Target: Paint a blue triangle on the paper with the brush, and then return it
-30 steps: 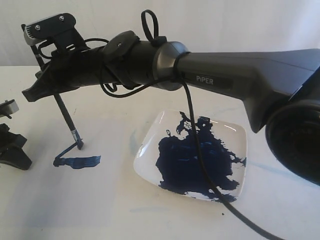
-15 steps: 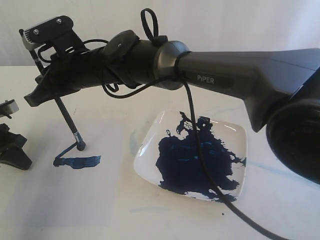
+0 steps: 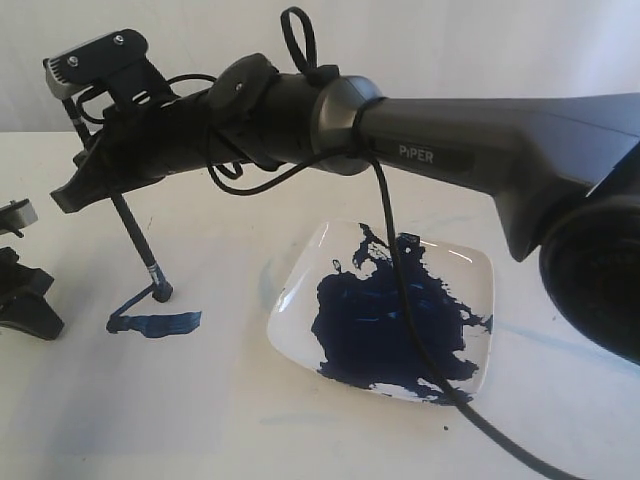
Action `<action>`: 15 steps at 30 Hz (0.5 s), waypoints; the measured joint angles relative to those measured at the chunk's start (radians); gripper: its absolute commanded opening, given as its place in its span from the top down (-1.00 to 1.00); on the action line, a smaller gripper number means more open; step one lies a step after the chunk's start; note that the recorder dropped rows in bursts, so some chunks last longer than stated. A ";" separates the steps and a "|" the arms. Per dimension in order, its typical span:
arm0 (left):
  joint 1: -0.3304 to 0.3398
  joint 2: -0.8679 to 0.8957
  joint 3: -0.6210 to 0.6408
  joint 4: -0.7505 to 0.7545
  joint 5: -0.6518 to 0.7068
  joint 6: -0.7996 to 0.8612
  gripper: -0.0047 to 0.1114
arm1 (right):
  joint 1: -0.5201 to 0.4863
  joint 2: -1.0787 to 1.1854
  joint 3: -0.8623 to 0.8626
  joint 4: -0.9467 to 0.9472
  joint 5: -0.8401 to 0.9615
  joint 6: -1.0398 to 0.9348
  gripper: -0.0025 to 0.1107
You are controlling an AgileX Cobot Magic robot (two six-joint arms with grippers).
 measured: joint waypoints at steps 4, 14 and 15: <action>0.000 0.000 0.000 0.000 0.000 0.000 0.92 | 0.000 -0.001 0.000 -0.017 0.004 0.015 0.96; 0.000 0.000 0.000 0.000 0.000 0.000 0.92 | 0.000 -0.008 0.000 -0.067 0.019 0.050 0.96; 0.000 0.000 0.000 0.000 0.000 0.000 0.92 | 0.000 -0.010 0.000 -0.068 0.021 0.052 0.96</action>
